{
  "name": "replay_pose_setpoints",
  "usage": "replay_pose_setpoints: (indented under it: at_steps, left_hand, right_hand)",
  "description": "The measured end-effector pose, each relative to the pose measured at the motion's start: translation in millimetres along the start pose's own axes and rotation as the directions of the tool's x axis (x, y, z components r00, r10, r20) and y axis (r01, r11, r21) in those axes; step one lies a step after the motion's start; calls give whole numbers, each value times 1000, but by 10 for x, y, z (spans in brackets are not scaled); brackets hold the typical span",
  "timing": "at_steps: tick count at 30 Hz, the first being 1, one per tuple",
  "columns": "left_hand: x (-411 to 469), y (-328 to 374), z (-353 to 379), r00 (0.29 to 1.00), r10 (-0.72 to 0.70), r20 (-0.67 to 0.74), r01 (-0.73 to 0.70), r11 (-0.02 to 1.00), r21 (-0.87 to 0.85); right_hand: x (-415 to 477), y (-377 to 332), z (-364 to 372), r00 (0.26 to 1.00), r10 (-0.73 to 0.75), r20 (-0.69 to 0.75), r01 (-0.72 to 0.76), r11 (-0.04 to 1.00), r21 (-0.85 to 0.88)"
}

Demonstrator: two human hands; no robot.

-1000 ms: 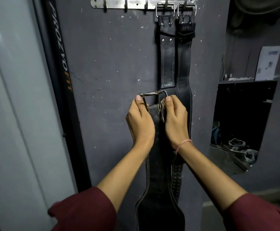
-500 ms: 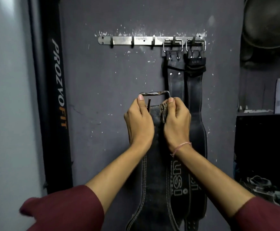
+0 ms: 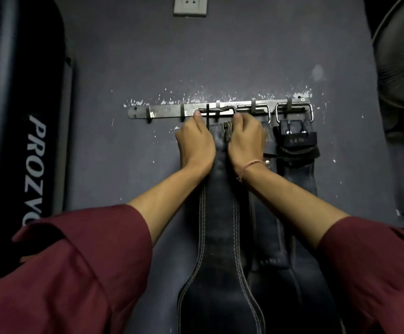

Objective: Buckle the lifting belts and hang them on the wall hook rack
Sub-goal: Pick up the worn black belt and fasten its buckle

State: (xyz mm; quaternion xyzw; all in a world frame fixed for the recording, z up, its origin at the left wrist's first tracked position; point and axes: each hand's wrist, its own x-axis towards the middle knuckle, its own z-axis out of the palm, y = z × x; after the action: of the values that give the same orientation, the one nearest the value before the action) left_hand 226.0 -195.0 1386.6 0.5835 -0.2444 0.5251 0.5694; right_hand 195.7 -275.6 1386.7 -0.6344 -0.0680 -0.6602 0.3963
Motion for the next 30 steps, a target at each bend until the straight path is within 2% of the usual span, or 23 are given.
replay_pose_setpoints:
  at_steps: [3,6,10,13,20,28,30]
  left_hand:
    - [292,-56,179,1000,8,7,-8,999,36]
    - [500,-101,304,1000,12,25,-15,996,93]
    - [685,-124,422,996,-60,72,51,991,123]
    - [735,-127,447,988,-116,99,103,986,135]
    - [558,-190,421,985,-135,109,118,982,147]
    - [185,-342,270,986,-70,152,60,996,67]
    - [37,-459,188,986,-27,166,19,999,49]
  right_hand:
    - [301,50,156,1000,-2,2,2,999,-46]
    - [482,59,265,998,54,-20,-55,997,-48]
    - [582,6,272,996,90,7,-90,996,-26]
    - [613,3,237,992,123,22,-122,991,-50]
    - [546,106,292,985,175,15,-172,979,-106]
    - [367,57,193,990,135,46,-118,959,-257]
    - [278,82,182,995,98,4,-94,964,-250]
